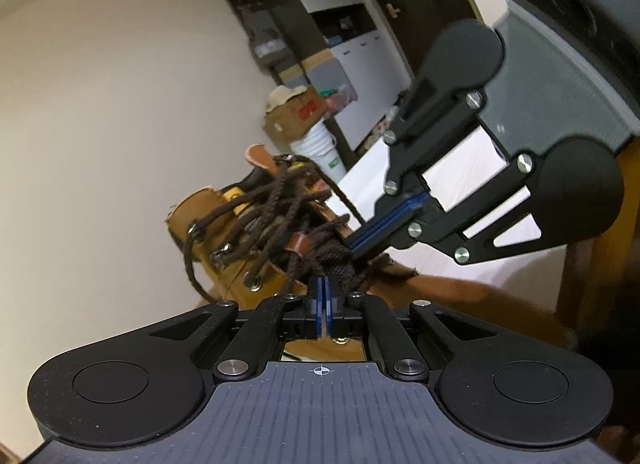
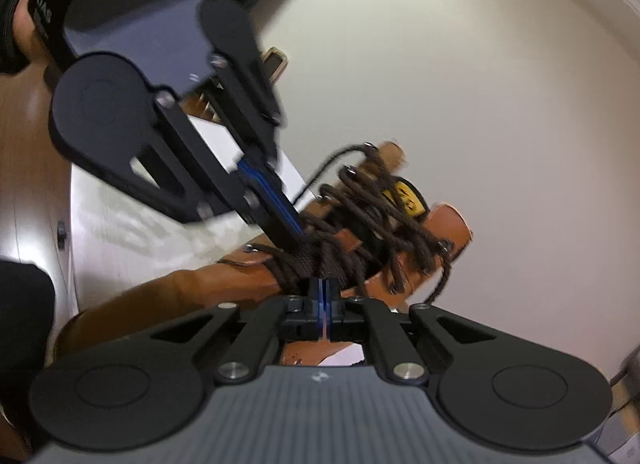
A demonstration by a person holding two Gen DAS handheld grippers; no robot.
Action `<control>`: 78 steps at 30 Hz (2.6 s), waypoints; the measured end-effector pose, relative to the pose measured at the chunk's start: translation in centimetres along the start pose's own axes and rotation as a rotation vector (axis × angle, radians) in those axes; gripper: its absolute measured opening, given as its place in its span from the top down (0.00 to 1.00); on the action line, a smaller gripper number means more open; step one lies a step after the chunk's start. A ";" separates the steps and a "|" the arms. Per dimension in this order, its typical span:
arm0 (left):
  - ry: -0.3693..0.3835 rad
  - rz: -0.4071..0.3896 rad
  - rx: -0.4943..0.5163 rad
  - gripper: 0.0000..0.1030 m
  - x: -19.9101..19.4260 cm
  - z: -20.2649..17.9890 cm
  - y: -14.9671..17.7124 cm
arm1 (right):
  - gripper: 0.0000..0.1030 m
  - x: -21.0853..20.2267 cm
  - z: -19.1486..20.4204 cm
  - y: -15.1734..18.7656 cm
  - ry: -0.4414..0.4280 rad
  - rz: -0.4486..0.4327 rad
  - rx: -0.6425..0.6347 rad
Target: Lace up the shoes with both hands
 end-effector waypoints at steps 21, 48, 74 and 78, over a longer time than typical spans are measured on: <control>-0.065 0.007 0.111 0.93 -2.1 1.6 0.3 | 0.91 -2.0 -2.4 1.1 0.061 -0.010 0.002; -0.048 -0.018 0.094 0.99 -0.4 1.0 0.0 | 0.98 -1.3 -0.9 -0.4 0.011 -0.009 -0.026; -0.162 -0.030 0.242 0.86 0.4 2.0 -0.4 | 0.88 -1.9 -3.7 0.5 0.095 -0.012 -0.026; -0.150 -0.036 0.228 0.86 0.4 2.2 -0.4 | 0.88 -1.7 -3.7 0.4 0.087 -0.014 -0.024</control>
Point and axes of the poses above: each gripper's, at about its wrist camera, not at the fingertips, and x roughly the way its jaws point, z to its left, y to its underside, the point moved 7 cm from there along x, roughly the way its jaws point, and after that the axes turned 6 degrees about -z, right-handed, at the moved point
